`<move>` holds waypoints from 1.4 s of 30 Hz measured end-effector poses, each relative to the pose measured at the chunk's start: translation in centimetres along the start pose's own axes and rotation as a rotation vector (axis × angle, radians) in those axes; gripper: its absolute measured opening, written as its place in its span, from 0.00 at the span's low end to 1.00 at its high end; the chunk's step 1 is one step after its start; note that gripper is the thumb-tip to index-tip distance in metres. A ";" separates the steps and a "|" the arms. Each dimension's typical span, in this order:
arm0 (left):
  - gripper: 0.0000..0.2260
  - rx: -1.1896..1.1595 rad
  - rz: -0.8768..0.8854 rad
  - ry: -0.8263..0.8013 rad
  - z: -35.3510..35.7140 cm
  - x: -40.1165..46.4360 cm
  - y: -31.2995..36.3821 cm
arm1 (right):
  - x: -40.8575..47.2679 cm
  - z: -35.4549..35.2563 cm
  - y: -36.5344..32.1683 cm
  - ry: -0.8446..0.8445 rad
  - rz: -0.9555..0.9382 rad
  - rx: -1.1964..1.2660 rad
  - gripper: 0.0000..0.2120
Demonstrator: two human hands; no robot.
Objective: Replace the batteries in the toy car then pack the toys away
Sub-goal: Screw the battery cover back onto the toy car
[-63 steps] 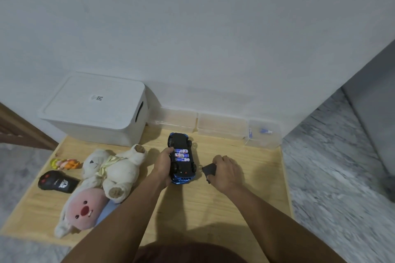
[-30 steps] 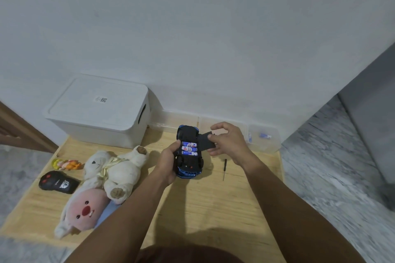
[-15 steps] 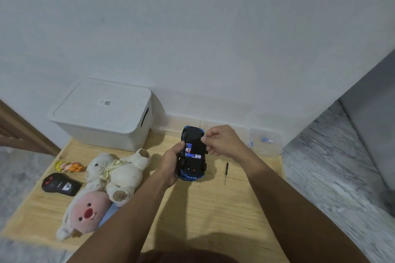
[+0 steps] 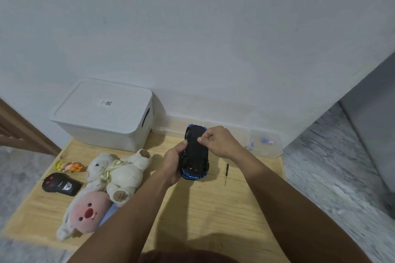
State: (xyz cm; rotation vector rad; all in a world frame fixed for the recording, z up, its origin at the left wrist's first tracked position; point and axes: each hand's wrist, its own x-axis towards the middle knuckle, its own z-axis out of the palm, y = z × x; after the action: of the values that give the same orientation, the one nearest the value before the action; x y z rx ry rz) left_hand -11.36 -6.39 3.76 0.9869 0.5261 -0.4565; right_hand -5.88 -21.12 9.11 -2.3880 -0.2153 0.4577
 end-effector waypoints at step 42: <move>0.19 -0.068 -0.039 0.013 -1.1 0.6 -0.6 | -0.5 -1.1 0.1 -0.054 0.098 0.295 0.08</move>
State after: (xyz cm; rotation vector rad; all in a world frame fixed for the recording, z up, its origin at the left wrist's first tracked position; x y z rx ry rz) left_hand -11.47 -5.77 2.49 0.9164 0.5697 -0.4642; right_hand -5.92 -21.99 9.92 -2.1050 -0.0501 0.5591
